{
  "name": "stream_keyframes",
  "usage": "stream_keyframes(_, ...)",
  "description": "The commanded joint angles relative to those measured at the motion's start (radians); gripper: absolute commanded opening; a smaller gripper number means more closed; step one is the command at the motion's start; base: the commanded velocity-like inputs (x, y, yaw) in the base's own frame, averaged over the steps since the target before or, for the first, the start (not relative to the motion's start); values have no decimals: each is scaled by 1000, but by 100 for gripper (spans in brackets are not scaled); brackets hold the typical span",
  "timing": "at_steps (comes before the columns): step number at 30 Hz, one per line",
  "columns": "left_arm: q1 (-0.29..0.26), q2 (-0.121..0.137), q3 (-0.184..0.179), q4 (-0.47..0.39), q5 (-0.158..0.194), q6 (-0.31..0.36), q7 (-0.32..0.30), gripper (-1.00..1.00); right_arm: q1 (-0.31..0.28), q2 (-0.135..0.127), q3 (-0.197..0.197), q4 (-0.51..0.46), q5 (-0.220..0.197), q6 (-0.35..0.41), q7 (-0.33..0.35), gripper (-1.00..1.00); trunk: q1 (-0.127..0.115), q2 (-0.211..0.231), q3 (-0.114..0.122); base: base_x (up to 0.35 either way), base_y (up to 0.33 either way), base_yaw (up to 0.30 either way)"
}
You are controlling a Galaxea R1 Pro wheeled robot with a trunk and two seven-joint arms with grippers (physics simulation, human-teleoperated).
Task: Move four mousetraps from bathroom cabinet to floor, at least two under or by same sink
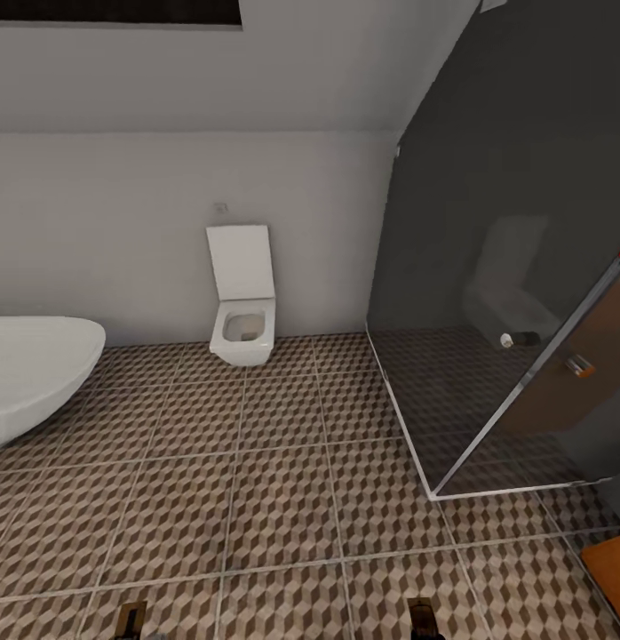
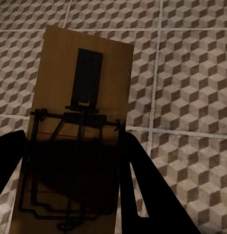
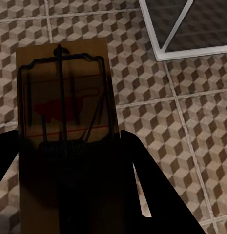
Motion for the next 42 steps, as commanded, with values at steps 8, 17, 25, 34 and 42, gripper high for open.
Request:
stream_keyframes(8, -1, -1, -8, 3, -3, -4, 10, -100, -1, -1, 8, 0, -13, -5, -2, -100, 1, -2, -2, 46, 45, 2)
stream_keyframes(17, -1, -1, -9, 3, -2, -4, 10, -100, -1, -1, 9, 0, -13, -5, -2, -100, 1, -2, -2, 211, 188, 0)
stream_keyframes(25, -1, 0, -8, 3, -3, -4, 10, -100, -1, -1, 9, 0, -13, -5, -2, -100, 1, -2, -2, 260, 195, 0)
stream_keyframes(34, -1, 0, -8, 3, -3, -4, 10, -100, -1, -1, 8, 0, -13, -5, -2, -100, 1, -2, -2, 289, 163, 0)
stream_keyframes(42, -1, 0, -8, 3, -2, -4, 10, -100, -1, -1, 9, 0, -13, -5, -2, -100, 1, -2, -2, 312, 138, 0)
